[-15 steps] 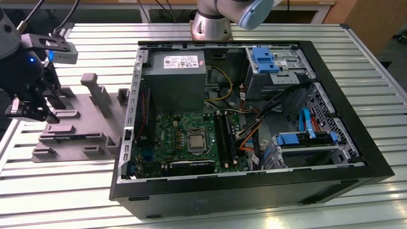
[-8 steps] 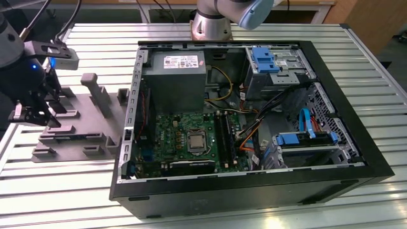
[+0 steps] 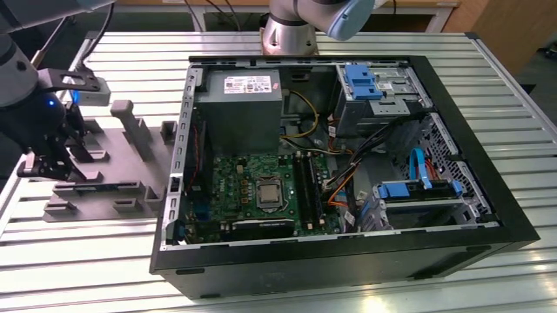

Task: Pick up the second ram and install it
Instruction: 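Pick up the second ram and move it above second insertion slot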

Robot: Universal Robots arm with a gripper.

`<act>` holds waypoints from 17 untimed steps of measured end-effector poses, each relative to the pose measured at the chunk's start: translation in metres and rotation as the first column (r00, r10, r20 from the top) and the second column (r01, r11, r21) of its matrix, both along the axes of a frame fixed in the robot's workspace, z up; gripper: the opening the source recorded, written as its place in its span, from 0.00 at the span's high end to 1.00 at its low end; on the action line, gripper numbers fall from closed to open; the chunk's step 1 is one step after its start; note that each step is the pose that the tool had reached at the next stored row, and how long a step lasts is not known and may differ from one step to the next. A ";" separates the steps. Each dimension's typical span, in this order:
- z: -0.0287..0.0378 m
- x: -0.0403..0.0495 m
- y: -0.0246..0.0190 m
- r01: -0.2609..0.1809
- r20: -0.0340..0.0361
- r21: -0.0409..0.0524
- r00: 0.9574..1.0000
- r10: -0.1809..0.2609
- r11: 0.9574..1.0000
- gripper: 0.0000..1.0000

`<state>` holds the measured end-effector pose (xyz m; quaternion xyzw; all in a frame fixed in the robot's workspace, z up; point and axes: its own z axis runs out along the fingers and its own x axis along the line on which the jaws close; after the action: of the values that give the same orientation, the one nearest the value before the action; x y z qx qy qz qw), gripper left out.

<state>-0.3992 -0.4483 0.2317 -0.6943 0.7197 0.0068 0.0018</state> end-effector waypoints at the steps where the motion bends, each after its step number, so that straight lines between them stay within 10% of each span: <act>1: -0.0018 -0.0001 -0.0003 0.000 0.000 0.000 1.000 0.000 1.000 0.56; 17: -0.0226 -0.0001 -0.0017 0.000 0.001 0.000 1.000 0.000 1.000 0.56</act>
<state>-0.3994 -0.4499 0.2090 -0.6943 0.7197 0.0065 0.0023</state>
